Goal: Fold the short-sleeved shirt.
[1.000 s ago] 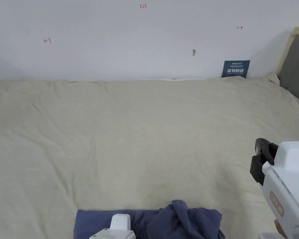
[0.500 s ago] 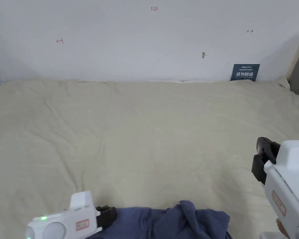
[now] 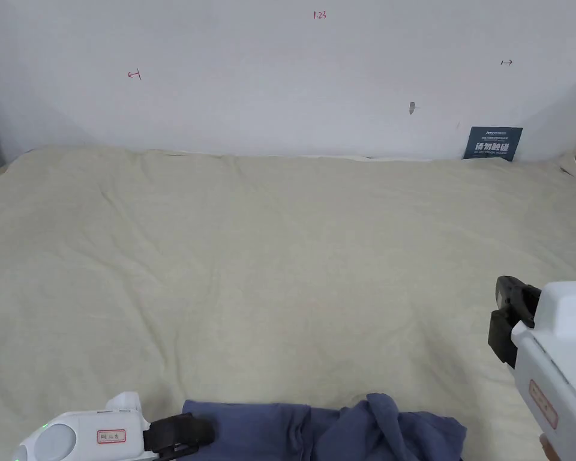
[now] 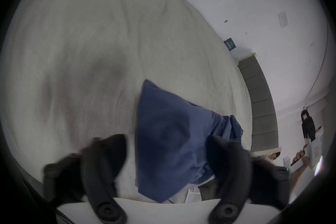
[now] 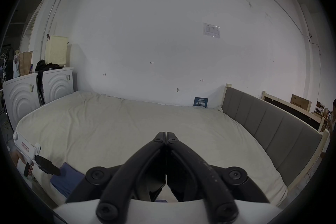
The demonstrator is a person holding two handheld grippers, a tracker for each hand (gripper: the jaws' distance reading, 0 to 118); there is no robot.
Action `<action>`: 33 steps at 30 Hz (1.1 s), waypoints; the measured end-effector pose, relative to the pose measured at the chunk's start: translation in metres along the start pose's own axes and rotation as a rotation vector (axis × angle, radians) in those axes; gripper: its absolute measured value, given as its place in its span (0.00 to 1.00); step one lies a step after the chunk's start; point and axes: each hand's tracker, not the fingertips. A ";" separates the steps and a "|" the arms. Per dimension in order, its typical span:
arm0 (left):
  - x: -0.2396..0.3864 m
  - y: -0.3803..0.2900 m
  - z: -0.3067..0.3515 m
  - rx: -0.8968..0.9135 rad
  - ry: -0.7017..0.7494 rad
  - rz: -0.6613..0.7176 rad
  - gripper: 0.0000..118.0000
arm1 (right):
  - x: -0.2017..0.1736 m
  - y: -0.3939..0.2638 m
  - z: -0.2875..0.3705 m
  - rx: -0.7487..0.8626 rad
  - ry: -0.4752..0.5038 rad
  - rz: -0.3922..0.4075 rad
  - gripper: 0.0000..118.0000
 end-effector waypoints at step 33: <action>0.020 0.015 0.114 0.164 0.323 -0.138 0.09 | 0.006 0.005 0.005 0.031 0.037 -0.023 0.02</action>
